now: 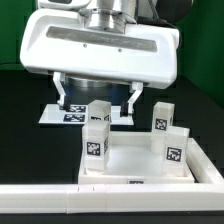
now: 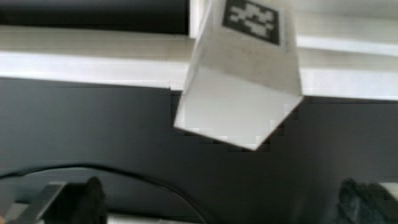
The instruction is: Assemble square table
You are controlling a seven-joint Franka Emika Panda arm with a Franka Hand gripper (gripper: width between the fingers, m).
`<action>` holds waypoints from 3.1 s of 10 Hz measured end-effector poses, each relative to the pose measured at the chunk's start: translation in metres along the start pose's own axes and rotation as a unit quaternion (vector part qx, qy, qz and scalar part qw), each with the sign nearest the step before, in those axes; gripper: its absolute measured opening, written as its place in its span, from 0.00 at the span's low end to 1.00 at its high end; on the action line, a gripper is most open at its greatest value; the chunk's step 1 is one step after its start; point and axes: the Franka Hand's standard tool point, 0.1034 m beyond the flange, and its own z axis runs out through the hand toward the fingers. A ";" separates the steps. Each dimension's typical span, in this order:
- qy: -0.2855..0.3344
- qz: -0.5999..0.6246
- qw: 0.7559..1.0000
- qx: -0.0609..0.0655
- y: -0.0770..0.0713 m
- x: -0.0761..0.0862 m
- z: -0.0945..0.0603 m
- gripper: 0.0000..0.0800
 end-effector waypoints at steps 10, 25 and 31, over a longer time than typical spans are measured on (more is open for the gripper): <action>-0.250 0.107 0.961 0.043 0.004 -0.025 0.009 0.81; -0.249 0.272 0.930 -0.007 0.002 -0.024 0.024 0.36; -0.223 0.584 0.776 -0.080 -0.008 -0.025 0.024 0.36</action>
Offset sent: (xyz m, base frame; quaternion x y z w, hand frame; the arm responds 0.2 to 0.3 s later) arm -0.0074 0.0094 -0.0055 0.0721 -0.1831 0.1026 0.9751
